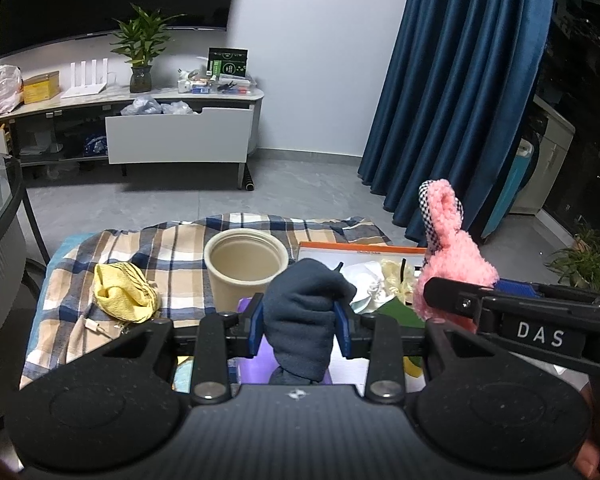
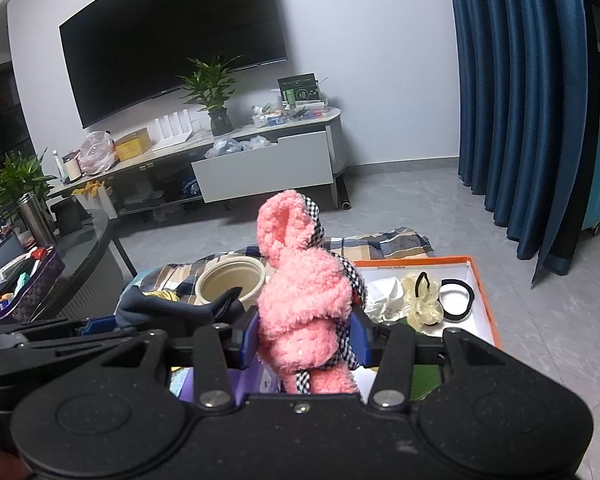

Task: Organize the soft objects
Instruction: 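Carry the navy sock and pink toy with both tools over the white box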

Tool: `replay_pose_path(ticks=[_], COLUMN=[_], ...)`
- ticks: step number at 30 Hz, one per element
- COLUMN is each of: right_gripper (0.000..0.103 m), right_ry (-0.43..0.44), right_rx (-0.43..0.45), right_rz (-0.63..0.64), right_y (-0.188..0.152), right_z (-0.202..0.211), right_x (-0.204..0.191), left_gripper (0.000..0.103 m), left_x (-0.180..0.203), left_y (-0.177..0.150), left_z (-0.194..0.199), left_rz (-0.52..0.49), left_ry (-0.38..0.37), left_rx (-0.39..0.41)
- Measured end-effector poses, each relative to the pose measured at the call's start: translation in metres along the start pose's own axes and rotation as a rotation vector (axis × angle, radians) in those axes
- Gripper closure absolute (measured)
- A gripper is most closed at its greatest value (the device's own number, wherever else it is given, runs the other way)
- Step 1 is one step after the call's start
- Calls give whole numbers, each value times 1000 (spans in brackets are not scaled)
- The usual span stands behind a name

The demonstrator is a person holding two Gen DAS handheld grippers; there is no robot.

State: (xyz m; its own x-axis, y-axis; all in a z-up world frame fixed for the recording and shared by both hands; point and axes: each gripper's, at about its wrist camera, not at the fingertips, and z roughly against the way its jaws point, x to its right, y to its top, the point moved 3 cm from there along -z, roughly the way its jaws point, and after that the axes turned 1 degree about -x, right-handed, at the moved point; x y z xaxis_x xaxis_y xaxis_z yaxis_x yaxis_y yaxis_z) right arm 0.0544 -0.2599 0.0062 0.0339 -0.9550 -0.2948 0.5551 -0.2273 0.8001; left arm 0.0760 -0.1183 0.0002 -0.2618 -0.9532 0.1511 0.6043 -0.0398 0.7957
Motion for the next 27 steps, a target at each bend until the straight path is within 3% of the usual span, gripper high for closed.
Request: replay_pose_path(ticks=[27], right_gripper=[47], right_ry=[-78], right_rx=[-1], right_rz=[-57], right_y=[-4], right_z=[4], right_x=[48], left_gripper=[66], left_x=[38], left_y=[-6], left_z=[-21], left_rz=[-59], left_ry=[-75], left_rx=[-43])
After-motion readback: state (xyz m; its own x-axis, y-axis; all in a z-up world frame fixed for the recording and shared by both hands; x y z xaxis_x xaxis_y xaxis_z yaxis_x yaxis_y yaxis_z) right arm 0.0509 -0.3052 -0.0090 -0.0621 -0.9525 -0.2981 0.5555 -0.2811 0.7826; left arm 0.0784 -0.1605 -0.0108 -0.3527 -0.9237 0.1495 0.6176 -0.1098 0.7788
